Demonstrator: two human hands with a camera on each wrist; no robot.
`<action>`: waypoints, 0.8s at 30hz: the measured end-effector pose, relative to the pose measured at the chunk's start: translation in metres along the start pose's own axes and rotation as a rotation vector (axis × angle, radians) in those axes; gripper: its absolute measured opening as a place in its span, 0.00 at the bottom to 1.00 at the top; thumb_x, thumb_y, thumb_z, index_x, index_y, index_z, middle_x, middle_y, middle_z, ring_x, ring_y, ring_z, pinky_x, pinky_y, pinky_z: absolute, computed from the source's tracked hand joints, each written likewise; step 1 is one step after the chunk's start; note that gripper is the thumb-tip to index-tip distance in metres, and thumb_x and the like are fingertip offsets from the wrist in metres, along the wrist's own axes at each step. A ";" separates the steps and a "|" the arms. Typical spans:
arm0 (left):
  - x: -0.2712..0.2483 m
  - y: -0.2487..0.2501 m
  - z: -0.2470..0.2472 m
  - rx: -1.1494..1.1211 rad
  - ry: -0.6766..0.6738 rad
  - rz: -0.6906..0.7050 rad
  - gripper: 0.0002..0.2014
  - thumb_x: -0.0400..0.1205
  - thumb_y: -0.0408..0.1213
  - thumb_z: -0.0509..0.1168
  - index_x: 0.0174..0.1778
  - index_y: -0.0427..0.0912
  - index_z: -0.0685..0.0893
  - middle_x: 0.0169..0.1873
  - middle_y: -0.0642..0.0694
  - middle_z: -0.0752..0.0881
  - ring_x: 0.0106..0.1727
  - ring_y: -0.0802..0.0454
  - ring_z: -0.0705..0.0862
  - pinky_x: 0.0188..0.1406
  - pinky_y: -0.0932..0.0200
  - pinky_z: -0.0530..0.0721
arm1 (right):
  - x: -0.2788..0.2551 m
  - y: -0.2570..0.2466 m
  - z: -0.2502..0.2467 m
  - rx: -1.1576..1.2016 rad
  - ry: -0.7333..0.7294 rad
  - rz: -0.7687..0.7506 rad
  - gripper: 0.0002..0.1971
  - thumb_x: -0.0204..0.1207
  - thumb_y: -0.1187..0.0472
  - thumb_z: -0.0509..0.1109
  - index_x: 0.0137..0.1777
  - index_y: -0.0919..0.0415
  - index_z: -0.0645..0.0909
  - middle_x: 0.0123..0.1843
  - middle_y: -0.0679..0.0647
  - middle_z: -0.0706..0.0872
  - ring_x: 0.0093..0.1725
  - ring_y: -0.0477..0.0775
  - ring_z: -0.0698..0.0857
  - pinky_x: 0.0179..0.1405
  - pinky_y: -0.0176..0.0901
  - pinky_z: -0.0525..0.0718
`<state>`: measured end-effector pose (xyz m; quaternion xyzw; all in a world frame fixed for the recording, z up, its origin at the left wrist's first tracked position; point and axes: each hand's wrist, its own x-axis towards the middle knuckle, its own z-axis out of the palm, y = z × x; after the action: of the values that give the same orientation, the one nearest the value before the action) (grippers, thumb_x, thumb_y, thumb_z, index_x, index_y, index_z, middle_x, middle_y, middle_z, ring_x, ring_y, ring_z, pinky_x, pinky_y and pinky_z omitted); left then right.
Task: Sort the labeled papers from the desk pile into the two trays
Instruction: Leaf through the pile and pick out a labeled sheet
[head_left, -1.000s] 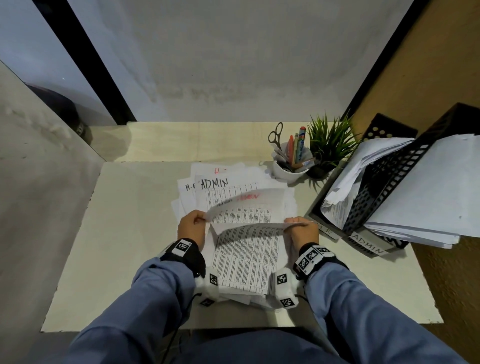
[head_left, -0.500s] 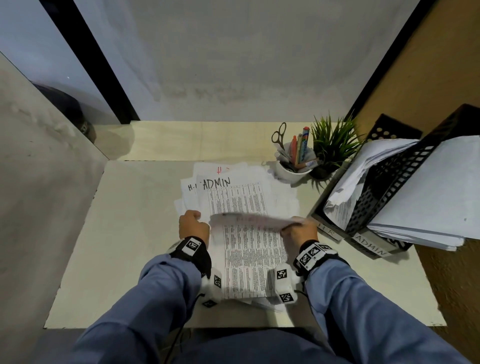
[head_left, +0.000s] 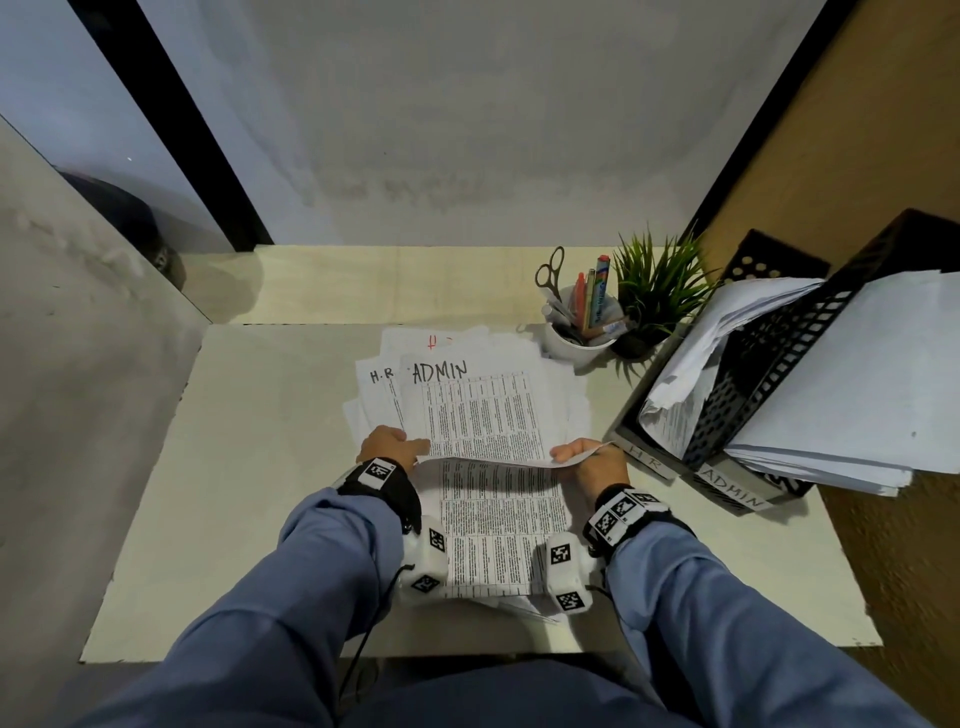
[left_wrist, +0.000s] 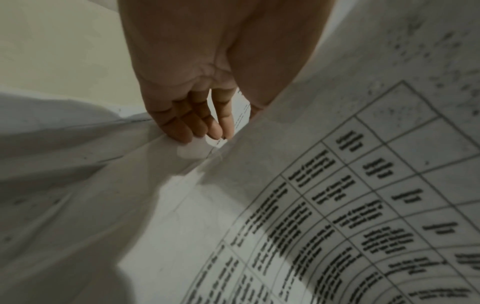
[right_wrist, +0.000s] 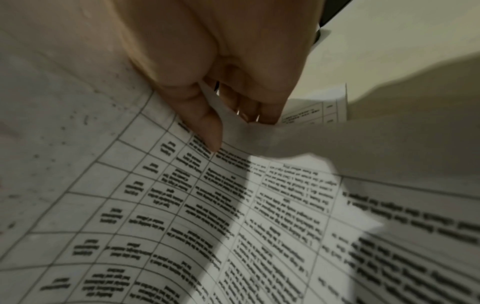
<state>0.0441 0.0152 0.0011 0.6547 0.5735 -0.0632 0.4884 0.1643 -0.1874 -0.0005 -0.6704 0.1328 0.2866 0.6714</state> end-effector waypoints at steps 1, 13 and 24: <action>0.001 0.000 0.000 0.012 -0.009 0.002 0.22 0.75 0.36 0.74 0.63 0.32 0.80 0.61 0.37 0.84 0.62 0.40 0.81 0.62 0.54 0.76 | -0.001 -0.001 0.000 -0.008 -0.005 0.001 0.22 0.65 0.90 0.49 0.26 0.69 0.76 0.28 0.60 0.79 0.21 0.51 0.80 0.20 0.29 0.80; -0.012 -0.007 0.007 -0.120 -0.091 0.047 0.08 0.75 0.28 0.71 0.43 0.40 0.78 0.37 0.41 0.76 0.40 0.44 0.75 0.42 0.53 0.75 | -0.002 0.003 -0.002 0.017 0.013 0.002 0.22 0.65 0.89 0.47 0.26 0.68 0.76 0.30 0.63 0.80 0.27 0.59 0.78 0.20 0.35 0.81; -0.019 -0.025 -0.009 -0.133 0.018 0.273 0.22 0.71 0.14 0.62 0.21 0.47 0.84 0.20 0.49 0.80 0.33 0.48 0.77 0.38 0.62 0.73 | -0.009 -0.012 0.000 0.030 0.071 0.043 0.17 0.70 0.87 0.55 0.28 0.68 0.75 0.22 0.58 0.80 0.27 0.53 0.80 0.18 0.29 0.78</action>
<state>0.0131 0.0053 0.0044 0.6932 0.4865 0.0477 0.5296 0.1641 -0.1885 0.0142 -0.6670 0.1752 0.2750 0.6699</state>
